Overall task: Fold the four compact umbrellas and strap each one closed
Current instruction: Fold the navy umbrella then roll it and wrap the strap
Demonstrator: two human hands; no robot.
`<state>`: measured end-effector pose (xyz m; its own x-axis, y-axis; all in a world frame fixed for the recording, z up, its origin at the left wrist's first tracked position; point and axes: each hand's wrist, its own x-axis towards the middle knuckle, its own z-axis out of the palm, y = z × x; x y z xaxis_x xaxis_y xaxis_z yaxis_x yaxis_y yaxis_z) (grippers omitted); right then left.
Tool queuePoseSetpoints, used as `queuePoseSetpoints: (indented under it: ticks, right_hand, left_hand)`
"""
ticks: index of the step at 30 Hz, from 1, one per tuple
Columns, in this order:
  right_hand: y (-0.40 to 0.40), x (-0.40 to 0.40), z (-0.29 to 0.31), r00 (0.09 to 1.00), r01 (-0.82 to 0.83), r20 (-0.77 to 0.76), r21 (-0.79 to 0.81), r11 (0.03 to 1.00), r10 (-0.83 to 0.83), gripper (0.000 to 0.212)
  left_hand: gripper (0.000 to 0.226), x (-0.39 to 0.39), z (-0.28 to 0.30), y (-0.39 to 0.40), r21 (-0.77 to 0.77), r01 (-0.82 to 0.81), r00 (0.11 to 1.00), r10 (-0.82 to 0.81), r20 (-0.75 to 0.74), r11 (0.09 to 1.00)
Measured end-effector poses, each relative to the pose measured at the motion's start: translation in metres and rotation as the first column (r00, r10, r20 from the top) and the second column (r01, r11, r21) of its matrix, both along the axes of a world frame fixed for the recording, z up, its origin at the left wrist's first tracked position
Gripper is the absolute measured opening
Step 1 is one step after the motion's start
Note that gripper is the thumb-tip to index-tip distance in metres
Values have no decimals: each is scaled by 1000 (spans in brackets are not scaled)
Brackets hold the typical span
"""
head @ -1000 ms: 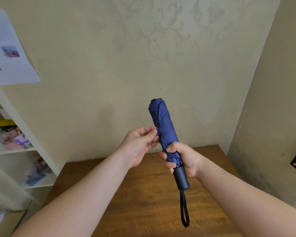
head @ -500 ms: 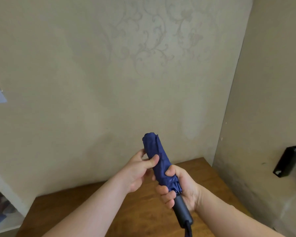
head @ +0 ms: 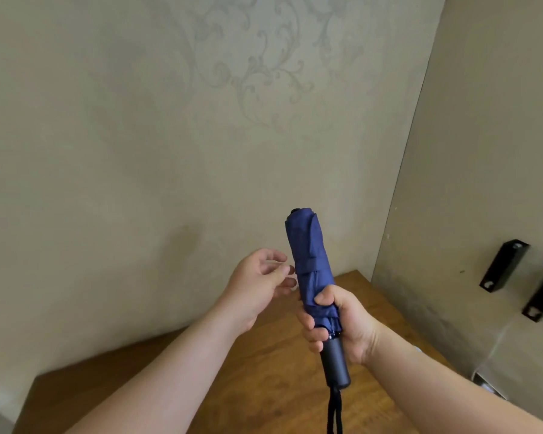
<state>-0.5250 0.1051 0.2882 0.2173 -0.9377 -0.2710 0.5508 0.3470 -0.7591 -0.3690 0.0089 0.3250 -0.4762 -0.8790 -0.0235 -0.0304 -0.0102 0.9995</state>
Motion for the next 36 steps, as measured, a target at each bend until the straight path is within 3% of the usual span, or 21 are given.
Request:
queuePoseSetpoints:
  ticks: [5, 8, 13, 15, 19, 22, 25, 27, 28, 29, 32, 34, 36]
  right_hand:
    - [-6, 11, 4, 997, 55, -52, -11, 998, -55, 38]
    - [-9, 18, 3, 991, 68, -114, -6, 998, -68, 47]
    - [-8, 24, 0, 982, 127, -143, 8, 992, -124, 39]
    - [-6, 22, -1, 984, 121, -137, 17, 993, -117, 41]
    - [-3, 18, 2, 994, -9, -109, 29, 1000, 12, 27]
    - [0, 17, 0, 992, -115, -43, 26, 993, 116, 27]
    - [1, 12, -11, 971, -194, 146, 20, 981, 189, 35]
    - [5, 11, -12, 931, -224, 300, 27, 974, 206, 40]
    - [8, 10, -13, 931, -221, 305, 26, 975, 203, 42]
    - [12, 7, -14, 951, -201, 247, 44, 979, 184, 46]
    - [31, -2, -18, 990, -34, -128, 183, 982, 59, 68]
    - [44, -9, -21, 948, 155, -306, 209, 966, -86, 69]
    - [57, -16, -28, 844, 367, -463, 136, 920, -269, 55]
  left_hand:
    - [13, 3, -1, 1, -168, 9, 995, 7, 95, 986]
    - [17, 3, -4, -2, -184, -22, 994, 41, 101, 983]
    - [12, 8, -11, -7, -197, -15, 994, 37, 107, 980]
    - [11, 9, -13, -10, -151, 7, 995, 9, 102, 988]
    - [18, 8, -15, -15, 97, 80, 996, -83, 27, 992]
    - [22, 10, -17, -22, 153, 137, 991, -137, -11, 979]
    - [47, 15, -16, -31, 253, 345, 934, -303, -191, 904]
    - [44, 15, -16, -29, 245, 456, 881, -395, -261, 856]
    - [42, 12, -18, -27, 243, 468, 873, -403, -274, 849]
    - [41, 8, -20, -25, 247, 465, 874, -397, -281, 850]
    - [44, -12, -32, -16, 241, 394, 912, -344, -225, 887]
    - [51, -29, -38, -6, 167, 327, 944, -315, -96, 930]
    - [47, -48, -47, 6, 113, 323, 946, -322, -29, 940]
